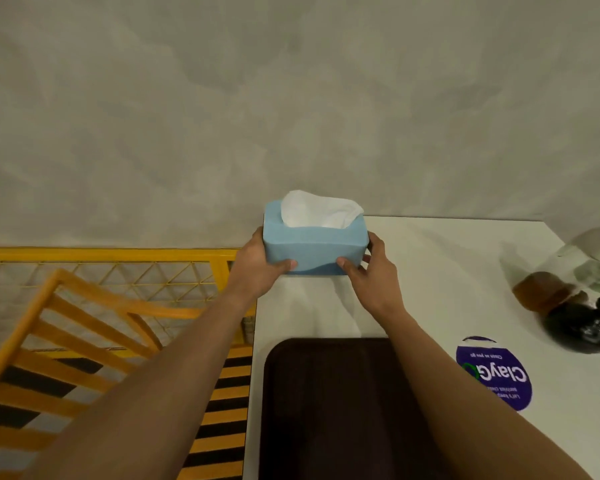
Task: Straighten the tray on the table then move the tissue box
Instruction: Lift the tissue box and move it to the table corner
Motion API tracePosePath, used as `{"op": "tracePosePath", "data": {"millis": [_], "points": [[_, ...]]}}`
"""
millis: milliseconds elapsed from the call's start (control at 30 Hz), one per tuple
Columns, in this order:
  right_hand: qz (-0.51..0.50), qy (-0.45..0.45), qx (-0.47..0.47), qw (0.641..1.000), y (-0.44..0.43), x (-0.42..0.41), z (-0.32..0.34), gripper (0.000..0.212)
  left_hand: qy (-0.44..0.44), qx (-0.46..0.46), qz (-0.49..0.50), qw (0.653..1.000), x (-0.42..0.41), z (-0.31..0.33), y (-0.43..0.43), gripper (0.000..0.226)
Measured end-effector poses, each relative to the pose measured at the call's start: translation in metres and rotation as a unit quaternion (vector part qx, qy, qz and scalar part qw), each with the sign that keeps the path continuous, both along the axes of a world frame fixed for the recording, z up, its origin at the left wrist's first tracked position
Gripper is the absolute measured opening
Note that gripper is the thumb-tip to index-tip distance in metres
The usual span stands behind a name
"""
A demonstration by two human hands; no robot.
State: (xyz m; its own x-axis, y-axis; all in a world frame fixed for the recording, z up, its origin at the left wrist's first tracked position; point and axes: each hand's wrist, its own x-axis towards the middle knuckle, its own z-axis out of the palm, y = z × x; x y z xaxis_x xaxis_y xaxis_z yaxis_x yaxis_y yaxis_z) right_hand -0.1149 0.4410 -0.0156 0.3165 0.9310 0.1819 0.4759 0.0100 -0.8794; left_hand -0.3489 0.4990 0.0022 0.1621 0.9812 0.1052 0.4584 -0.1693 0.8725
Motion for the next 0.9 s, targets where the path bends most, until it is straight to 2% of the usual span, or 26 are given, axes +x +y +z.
{"op": "tracePosePath", "data": {"millis": [133,267,433,900], "points": [[0.011,-0.012,-0.008,1.000,0.031,0.006,-0.002,0.081,-0.010,0.005,0.009,1.000,0.002,-0.009,0.029,0.076],[0.024,-0.013,-0.005,1.000,0.060,0.011,-0.006,0.074,-0.018,-0.001,0.010,1.000,0.004,-0.019,0.054,0.077],[0.022,-0.009,-0.008,1.000,0.086,0.016,-0.018,0.074,-0.016,0.001,0.005,1.000,0.008,-0.031,0.079,0.079],[0.041,0.002,-0.028,0.999,0.114,0.020,-0.034,0.079,-0.001,-0.004,-0.010,1.000,0.011,-0.046,0.108,0.082]]}}
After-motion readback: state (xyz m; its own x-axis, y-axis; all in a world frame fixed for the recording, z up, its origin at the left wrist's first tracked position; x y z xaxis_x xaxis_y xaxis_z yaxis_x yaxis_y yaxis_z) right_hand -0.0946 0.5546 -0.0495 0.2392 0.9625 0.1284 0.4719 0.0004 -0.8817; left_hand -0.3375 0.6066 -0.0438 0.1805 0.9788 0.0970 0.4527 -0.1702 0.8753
